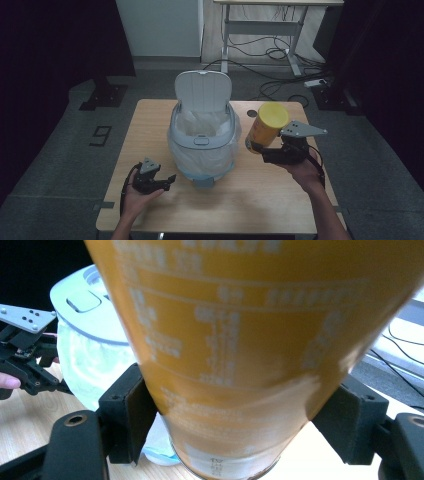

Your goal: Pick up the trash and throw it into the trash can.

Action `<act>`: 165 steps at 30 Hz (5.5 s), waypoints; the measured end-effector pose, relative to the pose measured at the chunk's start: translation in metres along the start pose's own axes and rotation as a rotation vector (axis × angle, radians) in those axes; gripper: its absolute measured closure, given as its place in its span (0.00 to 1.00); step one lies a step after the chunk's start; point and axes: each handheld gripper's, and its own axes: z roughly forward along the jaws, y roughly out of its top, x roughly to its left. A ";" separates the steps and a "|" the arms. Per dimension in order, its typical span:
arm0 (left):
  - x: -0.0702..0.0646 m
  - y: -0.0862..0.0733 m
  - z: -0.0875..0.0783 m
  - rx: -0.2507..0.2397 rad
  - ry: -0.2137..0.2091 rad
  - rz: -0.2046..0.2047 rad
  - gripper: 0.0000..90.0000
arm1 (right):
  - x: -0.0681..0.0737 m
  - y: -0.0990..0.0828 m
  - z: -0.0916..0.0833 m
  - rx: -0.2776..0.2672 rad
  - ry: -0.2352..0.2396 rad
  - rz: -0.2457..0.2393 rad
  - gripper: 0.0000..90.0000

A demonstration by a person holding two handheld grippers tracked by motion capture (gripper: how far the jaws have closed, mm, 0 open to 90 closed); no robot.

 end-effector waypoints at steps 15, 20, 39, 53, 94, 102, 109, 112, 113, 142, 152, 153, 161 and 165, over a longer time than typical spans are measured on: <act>0.002 -0.001 0.001 0.013 -0.006 -0.007 0.28 | -0.002 0.024 0.008 -0.004 0.017 -0.007 0.27; 0.003 -0.002 0.001 0.013 -0.008 -0.011 0.28 | 0.000 0.032 0.010 -0.003 0.025 -0.019 0.27; 0.005 -0.003 0.002 0.022 -0.010 -0.020 0.28 | 0.003 0.054 0.029 0.014 0.035 -0.039 0.27; 0.007 -0.003 0.001 0.024 -0.014 -0.021 0.28 | 0.009 0.067 0.044 0.015 0.051 -0.049 0.27; 0.010 -0.005 0.003 0.031 -0.022 -0.025 0.28 | 0.027 0.098 0.093 0.028 0.115 -0.069 0.27; 0.010 -0.005 0.003 0.031 -0.023 -0.025 0.28 | 0.031 0.100 0.103 0.040 0.126 -0.075 0.27; 0.010 -0.005 0.004 0.036 -0.026 -0.023 0.28 | 0.034 0.101 0.111 0.043 0.136 -0.075 0.27; 0.010 -0.005 0.004 0.036 -0.027 -0.022 0.28 | 0.035 0.102 0.114 0.045 0.140 -0.078 0.27; 0.011 -0.005 0.004 0.036 -0.026 -0.023 0.28 | 0.036 0.102 0.115 0.045 0.141 -0.078 0.27; 0.015 -0.007 0.000 0.032 -0.019 -0.034 0.28 | 0.035 0.091 0.119 0.033 0.124 -0.075 0.14; 0.015 -0.007 0.000 0.033 -0.011 -0.033 0.28 | 0.021 0.060 0.086 0.015 0.103 -0.066 0.16; 0.015 -0.007 0.000 0.033 -0.011 -0.033 0.28 | 0.021 0.060 0.086 0.015 0.103 -0.066 0.16; 0.013 -0.007 0.002 0.037 -0.010 -0.031 0.28 | 0.007 0.032 0.053 -0.004 0.070 -0.030 0.17; 0.012 -0.008 0.002 0.039 -0.012 -0.030 0.28 | 0.002 0.016 0.041 0.002 0.057 -0.024 0.18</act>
